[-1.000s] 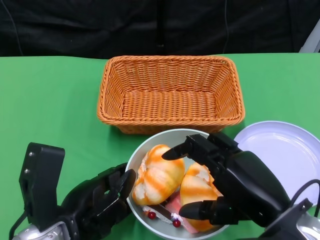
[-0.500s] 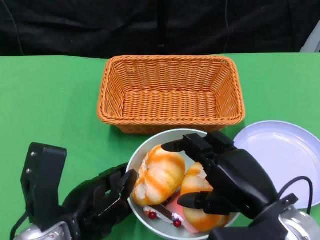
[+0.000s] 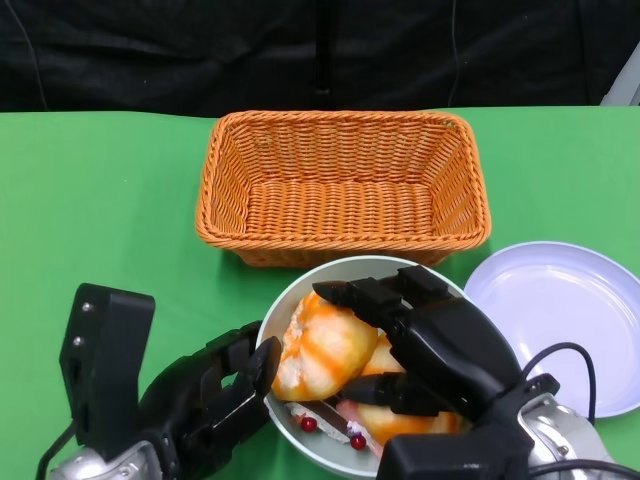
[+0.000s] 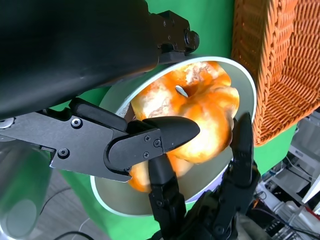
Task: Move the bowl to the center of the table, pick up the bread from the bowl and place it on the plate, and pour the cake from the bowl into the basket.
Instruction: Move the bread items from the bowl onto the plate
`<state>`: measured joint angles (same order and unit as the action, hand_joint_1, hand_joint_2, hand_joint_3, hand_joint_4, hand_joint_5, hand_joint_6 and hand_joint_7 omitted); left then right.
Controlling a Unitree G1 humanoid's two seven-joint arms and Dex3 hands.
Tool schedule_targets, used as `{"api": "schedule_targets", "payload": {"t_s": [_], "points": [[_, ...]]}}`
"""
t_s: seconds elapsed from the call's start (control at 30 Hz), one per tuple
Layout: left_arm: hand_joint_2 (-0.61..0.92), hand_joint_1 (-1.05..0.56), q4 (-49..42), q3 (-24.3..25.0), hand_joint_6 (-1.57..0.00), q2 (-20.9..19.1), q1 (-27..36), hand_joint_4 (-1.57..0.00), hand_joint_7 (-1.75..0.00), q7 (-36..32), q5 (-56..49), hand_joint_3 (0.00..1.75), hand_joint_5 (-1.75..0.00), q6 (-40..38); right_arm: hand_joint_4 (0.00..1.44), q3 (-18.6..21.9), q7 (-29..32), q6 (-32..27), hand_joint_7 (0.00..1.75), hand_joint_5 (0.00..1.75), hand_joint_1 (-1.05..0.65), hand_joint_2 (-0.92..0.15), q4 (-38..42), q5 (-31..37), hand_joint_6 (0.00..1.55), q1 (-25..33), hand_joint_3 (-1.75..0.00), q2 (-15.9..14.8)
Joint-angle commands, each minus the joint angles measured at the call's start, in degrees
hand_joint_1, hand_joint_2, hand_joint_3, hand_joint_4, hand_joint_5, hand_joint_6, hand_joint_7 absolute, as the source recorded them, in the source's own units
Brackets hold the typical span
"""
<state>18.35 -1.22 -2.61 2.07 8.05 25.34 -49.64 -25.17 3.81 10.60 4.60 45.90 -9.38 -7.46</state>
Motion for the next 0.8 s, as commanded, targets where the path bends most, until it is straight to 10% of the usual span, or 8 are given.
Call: {"api": "schedule_targets", "payload": {"t_s": [0.03, 0.1, 0.2, 0.23, 0.4, 0.57, 0.63, 0.8], "points": [[0.92, -0.64, 1.6, -3.0, -0.14, -1.2, 1.6, -0.16, -0.03, -3.0, -6.8, 0.74, -0.08, 6.3, 0.59, 0.8, 3.0, 1.4, 0.39, 1.03, -0.22, -0.91, 3.0, -2.2, 0.68, -0.8, -0.04, -0.1], [0.92, -0.64, 1.5, -4.4, -0.15, -1.2, 2.4, -0.19, -0.03, -4.3, -10.5, 0.72, -0.10, 10.4, 0.85, 1.1, 5.8, 4.5, 0.50, 1.32, -0.10, -0.87, 4.3, -3.3, 0.97, -1.2, -0.18, -0.6], [0.92, -0.62, 0.7, -5.4, -0.16, -0.9, 3.3, -0.22, -0.03, -5.6, -14.7, 0.69, -0.13, 15.7, 1.00, 1.3, 9.9, 8.0, 0.96, 1.69, -0.06, -0.32, 5.6, -3.3, 1.08, -1.5, -1.29, -1.1], [0.92, -0.61, 0.5, -5.6, -0.17, -0.7, 3.5, -0.23, -0.03, -5.7, -15.5, 0.68, -0.13, 16.6, 1.01, 1.2, 10.6, 8.6, 1.06, 1.71, -0.07, -0.26, 5.9, -3.2, 1.06, -1.6, -1.39, -1.1], [0.92, -0.60, 0.0, -6.5, -0.22, -1.3, 5.5, -0.25, -0.05, -6.9, -22.0, 0.64, -0.17, 28.1, 1.01, 1.8, 18.8, 13.5, 1.71, 1.75, -0.09, -0.25, 7.2, -2.0, 0.79, -2.0, -1.50, -1.1], [0.92, -0.62, 0.3, -5.3, -0.26, -0.6, 6.9, -0.26, -0.07, -6.5, -23.3, 0.58, -0.21, 33.5, 1.02, 2.9, 24.4, 18.2, 1.75, 1.75, -0.09, -0.22, 8.4, -2.1, 0.78, -2.9, -1.54, -1.5], [0.92, -0.64, 1.0, -5.3, -0.27, -1.0, 7.8, -0.09, -0.07, -6.2, -24.1, 0.58, -0.59, 34.8, 1.04, 3.4, 25.9, 19.6, 1.75, 1.75, -0.13, -0.24, 8.4, -2.2, 0.78, -3.2, -1.58, -1.8], [0.92, -0.62, 4.4, -4.5, -0.27, -3.5, 11.7, -0.01, -0.06, -4.9, -25.8, 0.60, -0.76, 37.3, 1.04, 5.5, 25.0, 20.8, 1.75, 1.75, -0.20, -0.26, 5.9, -3.8, 0.77, -3.0, -1.60, -2.3]]}}
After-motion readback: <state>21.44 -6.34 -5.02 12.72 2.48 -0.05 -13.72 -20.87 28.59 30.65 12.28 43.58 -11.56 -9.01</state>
